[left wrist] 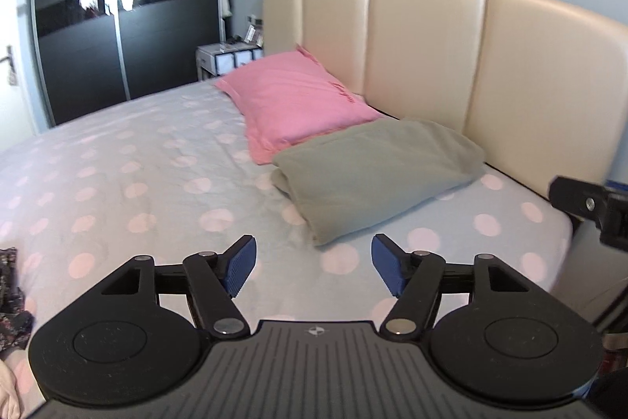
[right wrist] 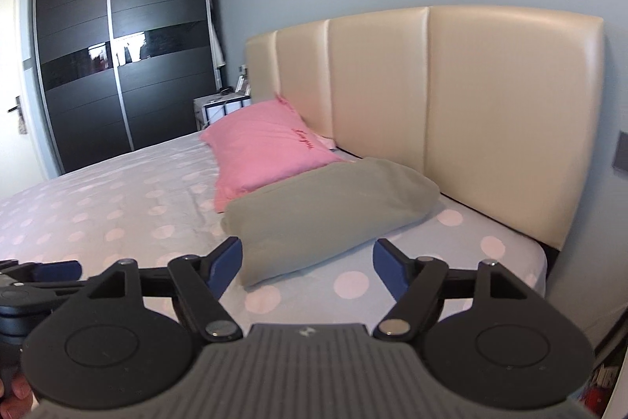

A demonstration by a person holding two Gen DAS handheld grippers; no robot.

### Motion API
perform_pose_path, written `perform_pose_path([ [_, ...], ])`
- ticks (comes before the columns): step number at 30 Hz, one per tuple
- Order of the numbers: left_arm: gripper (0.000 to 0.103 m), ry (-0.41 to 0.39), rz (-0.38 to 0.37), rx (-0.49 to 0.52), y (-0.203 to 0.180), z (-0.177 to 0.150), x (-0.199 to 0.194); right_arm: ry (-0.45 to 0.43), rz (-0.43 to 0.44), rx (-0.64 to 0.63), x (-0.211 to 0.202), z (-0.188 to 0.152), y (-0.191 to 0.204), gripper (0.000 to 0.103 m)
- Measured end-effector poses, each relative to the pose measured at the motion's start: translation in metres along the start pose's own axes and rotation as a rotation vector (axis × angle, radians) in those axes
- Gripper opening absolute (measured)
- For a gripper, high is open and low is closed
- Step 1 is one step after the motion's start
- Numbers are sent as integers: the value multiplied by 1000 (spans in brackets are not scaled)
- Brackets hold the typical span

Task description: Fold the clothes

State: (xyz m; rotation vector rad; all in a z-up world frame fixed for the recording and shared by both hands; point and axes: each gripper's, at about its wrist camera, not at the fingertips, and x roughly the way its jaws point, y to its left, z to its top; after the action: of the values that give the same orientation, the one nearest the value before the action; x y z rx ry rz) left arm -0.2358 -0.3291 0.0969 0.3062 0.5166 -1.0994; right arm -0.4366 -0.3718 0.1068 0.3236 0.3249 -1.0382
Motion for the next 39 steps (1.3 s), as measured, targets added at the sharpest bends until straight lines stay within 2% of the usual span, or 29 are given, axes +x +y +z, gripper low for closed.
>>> perform_pose_path([
  [6, 64, -24, 19, 4, -2, -30, 8, 19, -83, 63, 22, -49, -2, 79],
  [8, 65, -15, 30, 27, -6, -39, 12, 18, -109, 63, 26, -63, -2, 79],
  [11, 65, 7, 9, 22, -5, -51, 16, 4, -138, 46, 29, -79, -2, 79],
  [16, 65, 58, 1, 9, -2, -66, 26, 52, -130, 54, 41, -88, -3, 79],
  [21, 65, 90, 6, 8, -1, -74, 33, 65, -119, 44, 41, -92, 0, 80],
  [23, 66, 94, 14, 17, -3, -75, 35, 68, -114, 50, 41, -93, 0, 80],
  [26, 76, 90, 29, 33, -6, -76, 36, 68, -111, 57, 44, -92, 1, 80],
  [39, 76, 101, 12, 35, -8, -74, 31, 69, -100, 36, 42, -93, 9, 81],
])
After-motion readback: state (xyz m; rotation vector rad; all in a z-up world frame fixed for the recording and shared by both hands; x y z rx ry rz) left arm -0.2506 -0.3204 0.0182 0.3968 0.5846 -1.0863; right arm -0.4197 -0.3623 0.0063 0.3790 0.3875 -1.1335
